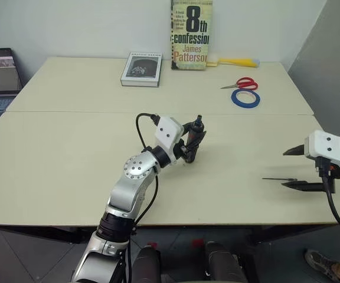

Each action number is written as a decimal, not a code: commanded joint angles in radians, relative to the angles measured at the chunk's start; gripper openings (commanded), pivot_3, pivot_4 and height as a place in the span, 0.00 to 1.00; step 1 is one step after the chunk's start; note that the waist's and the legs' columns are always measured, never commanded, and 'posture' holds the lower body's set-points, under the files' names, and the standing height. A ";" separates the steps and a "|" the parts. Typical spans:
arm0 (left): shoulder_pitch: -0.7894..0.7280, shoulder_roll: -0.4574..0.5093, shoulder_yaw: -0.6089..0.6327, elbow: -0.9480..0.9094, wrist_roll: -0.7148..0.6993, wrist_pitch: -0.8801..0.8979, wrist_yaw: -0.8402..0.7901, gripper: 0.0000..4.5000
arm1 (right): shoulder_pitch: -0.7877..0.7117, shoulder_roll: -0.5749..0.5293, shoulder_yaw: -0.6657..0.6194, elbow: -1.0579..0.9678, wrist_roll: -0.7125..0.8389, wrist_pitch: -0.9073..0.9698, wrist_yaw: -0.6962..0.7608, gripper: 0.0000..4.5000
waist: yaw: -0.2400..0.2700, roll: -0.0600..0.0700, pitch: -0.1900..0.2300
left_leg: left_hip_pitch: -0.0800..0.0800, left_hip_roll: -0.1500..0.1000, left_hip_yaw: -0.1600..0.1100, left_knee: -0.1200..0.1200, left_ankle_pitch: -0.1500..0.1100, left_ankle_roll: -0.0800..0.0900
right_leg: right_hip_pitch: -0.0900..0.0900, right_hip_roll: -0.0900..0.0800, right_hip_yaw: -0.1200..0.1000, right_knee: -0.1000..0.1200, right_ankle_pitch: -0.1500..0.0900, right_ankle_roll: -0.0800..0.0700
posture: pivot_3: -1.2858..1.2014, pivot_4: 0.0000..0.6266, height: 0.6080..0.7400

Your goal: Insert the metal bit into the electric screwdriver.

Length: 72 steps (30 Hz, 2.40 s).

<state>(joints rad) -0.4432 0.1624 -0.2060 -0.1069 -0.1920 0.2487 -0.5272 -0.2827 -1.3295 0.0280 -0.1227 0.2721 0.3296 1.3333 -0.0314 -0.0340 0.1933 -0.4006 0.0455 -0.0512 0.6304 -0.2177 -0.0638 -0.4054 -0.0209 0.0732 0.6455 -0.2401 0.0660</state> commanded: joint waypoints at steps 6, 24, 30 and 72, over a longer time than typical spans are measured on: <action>-0.011 -0.039 -0.030 0.004 0.015 -0.029 -0.010 0.37 | -0.345 0.129 0.295 0.347 -0.309 -0.135 0.177 1.00 | 0.000 0.002 0.000 | 0.000 0.000 0.000 0.000 0.000 0.000 | 0.000 0.000 0.000 0.000 0.001 0.002 | 0.52 0.24 1.00; 0.014 -0.055 -0.033 -0.018 0.031 -0.023 0.009 0.37 | -0.453 0.275 0.359 0.631 -0.438 -0.225 0.181 1.00 | 0.003 0.007 -0.001 | 0.001 -0.001 -0.001 0.000 0.000 0.000 | 0.000 0.000 0.000 0.001 0.002 0.003 | 0.52 0.24 1.00; 0.008 -0.057 -0.031 -0.007 0.033 -0.027 0.009 0.37 | -0.453 0.287 0.362 0.638 -0.460 -0.220 0.185 1.00 | 0.004 0.007 -0.001 | 0.000 -0.001 -0.001 0.000 0.000 0.000 | 0.000 -0.001 0.000 0.001 0.002 0.003 | 0.52 0.24 1.00; -0.022 -0.047 0.000 0.038 0.042 -0.055 0.014 0.37 | -0.441 0.317 0.272 0.575 -0.412 -0.135 0.229 0.00 | 0.002 0.008 -0.001 | 0.001 -0.001 -0.001 0.001 0.000 0.000 | 0.002 0.000 0.000 0.002 0.004 0.003 | 0.52 0.24 1.00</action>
<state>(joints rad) -0.4487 0.1159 -0.2084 -0.0647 -0.1531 0.2062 -0.5127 -0.7140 -1.0049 0.3673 0.5052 -0.2023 0.1590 1.5142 -0.0298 -0.0264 0.1922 -0.3994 0.0448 -0.0526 0.6317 -0.2174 -0.0640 -0.4036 -0.0212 0.0729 0.6472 -0.2365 0.0692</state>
